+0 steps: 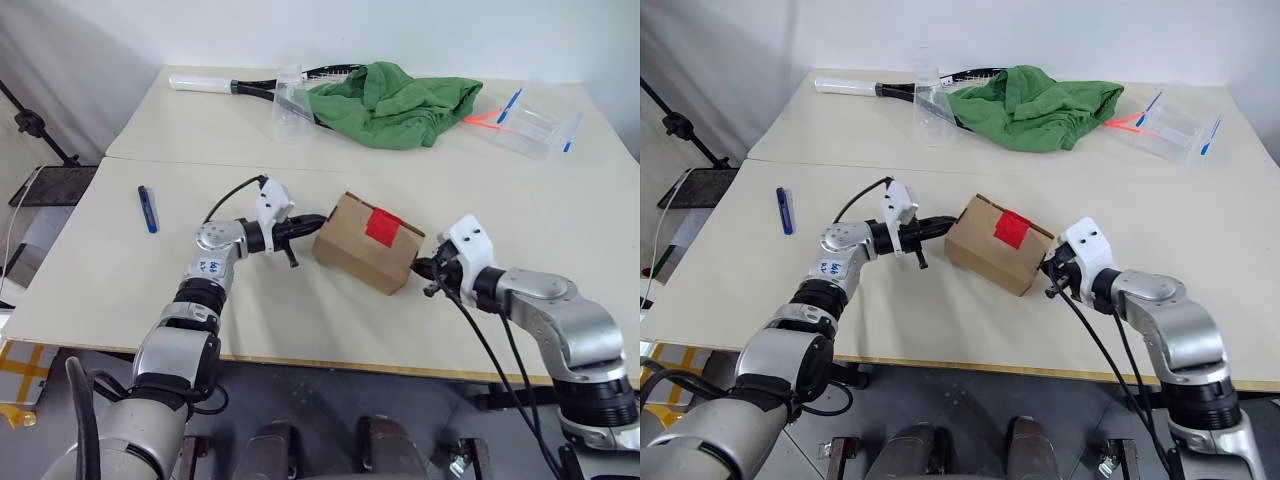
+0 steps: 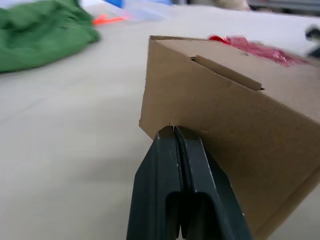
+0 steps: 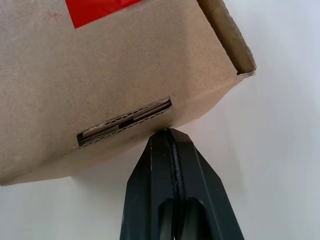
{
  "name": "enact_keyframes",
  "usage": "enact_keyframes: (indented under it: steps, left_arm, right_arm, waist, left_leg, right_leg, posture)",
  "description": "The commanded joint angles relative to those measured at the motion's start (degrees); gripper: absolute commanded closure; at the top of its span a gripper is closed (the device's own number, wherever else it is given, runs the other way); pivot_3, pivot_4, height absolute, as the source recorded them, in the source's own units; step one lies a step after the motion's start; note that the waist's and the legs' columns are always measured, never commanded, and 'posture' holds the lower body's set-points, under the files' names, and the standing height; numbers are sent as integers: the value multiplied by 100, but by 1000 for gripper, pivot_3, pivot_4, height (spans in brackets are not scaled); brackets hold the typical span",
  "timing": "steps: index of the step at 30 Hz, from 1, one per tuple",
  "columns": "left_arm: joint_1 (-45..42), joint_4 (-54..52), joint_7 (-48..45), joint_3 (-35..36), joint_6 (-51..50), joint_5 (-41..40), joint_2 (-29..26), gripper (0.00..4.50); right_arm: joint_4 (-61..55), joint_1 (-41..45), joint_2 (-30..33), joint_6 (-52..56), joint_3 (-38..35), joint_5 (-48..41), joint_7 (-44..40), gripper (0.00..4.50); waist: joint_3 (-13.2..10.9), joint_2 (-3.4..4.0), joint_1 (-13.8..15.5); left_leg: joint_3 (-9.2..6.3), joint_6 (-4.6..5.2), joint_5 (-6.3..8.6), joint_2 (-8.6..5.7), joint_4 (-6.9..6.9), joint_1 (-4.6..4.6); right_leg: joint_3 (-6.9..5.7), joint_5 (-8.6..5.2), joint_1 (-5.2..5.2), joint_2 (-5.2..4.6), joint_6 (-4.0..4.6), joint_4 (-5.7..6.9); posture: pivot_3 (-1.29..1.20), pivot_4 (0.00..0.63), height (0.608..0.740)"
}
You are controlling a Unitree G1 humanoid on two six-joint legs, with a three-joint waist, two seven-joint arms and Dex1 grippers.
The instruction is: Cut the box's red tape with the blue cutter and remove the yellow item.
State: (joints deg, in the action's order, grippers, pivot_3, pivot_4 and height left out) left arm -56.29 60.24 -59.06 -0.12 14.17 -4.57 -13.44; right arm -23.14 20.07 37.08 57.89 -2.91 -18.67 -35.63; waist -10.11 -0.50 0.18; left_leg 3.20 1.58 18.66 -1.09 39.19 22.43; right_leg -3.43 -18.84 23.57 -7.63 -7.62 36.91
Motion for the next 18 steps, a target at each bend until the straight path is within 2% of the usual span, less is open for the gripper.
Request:
enact_keyframes:
  steps: [1, 6, 14, 18]
  left_arm:
    - [-26, -31, -562, -488, 21, 214, 480, 4471]
    - [-22, 49, -570, -460, 70, 301, 506, 4471]
    - [-225, 345, -59, -342, 281, 399, 641, 4471]
    - [-246, 408, -71, -324, 290, 407, 641, 4471]
  right_arm:
    - [-1156, 12, 74, 178, -8, -600, -274, 4500]
    - [-1660, -170, 287, 676, -120, -889, -339, 4500]
    - [-2041, -330, 477, 1190, -239, -1217, -362, 4500]
    - [-2035, -436, 602, 1168, -281, -1260, -327, 4500]
  waist:
    - [-3, -6, 8]
    - [-7, -11, 2]
    - [-9, -15, 67]
    - [-11, -18, 120]
  left_leg:
    - [-1, 0, 0, 0, 1, 0]
    - [-4, 1, 0, 1, 1, 0]
    - [-11, 3, 1, -1, 3, 0]
    - [-11, 8, 3, -6, 3, 1]
  right_leg:
    - [-2, 0, -1, 0, 0, -1]
    - [-5, 0, -2, 0, -1, -2]
    - [-10, 1, -8, -5, -1, -4]
    - [-13, 1, -8, -9, -2, -7]
  posture:
    - [0, 150, 740]
    - [0, 150, 740]
    - [0, 150, 740]
    - [0, 150, 740]
